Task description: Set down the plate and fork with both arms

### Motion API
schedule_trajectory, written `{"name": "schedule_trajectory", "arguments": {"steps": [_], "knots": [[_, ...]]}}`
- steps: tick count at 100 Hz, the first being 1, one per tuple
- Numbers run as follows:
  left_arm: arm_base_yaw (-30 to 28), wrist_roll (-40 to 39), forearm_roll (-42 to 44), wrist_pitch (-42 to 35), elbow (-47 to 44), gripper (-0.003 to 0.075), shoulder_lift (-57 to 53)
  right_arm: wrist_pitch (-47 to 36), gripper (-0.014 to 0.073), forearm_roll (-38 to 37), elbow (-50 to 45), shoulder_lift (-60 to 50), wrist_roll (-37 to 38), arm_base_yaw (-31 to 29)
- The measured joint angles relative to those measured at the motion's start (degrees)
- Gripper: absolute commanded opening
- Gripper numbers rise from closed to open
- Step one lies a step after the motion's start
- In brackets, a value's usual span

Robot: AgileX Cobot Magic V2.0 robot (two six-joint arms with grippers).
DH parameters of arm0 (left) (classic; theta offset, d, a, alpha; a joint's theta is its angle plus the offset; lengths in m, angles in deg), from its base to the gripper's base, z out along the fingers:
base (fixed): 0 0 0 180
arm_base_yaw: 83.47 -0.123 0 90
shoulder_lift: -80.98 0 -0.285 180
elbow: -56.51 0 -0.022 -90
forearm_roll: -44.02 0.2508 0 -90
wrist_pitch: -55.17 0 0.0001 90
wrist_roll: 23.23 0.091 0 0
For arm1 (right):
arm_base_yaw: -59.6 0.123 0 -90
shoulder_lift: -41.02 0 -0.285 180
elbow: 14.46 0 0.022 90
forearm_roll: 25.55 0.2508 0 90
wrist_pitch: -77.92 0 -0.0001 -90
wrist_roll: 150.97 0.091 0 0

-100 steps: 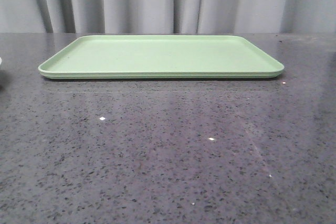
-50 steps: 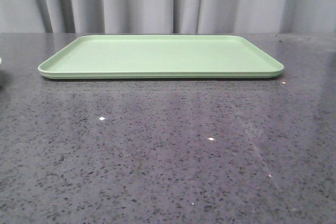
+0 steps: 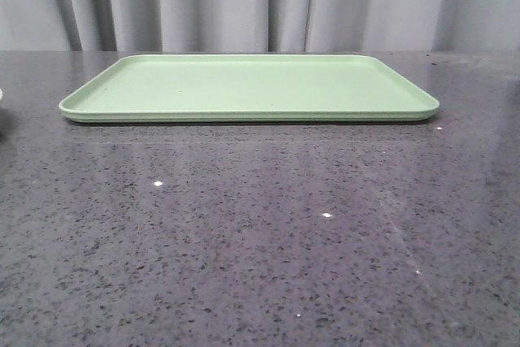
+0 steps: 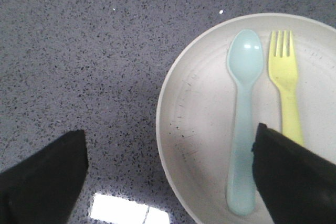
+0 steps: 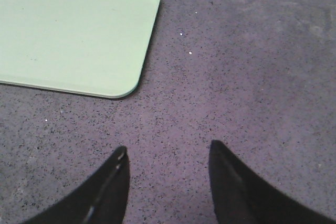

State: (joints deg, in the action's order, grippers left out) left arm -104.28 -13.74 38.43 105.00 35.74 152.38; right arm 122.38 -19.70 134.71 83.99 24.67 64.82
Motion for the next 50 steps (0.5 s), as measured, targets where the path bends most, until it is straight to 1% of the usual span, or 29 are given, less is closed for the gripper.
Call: {"name": "schedule_trajectory", "arguments": {"steps": [15,35,50], "knots": [[-0.1,2.0,-2.0,-2.0,0.0,0.0617,4.7,0.4,0.0367,0.0,0.0,0.0,0.0,0.0],[-0.1,2.4,-2.5,-4.1,0.0,0.0617,10.8,1.6,0.0367,0.0,0.0,0.0,0.0,0.0],[-0.9,2.5,-3.3,-5.3,0.0,0.0617,13.5,2.2,0.0367,0.0,0.0,0.0,0.0,0.0]]}}
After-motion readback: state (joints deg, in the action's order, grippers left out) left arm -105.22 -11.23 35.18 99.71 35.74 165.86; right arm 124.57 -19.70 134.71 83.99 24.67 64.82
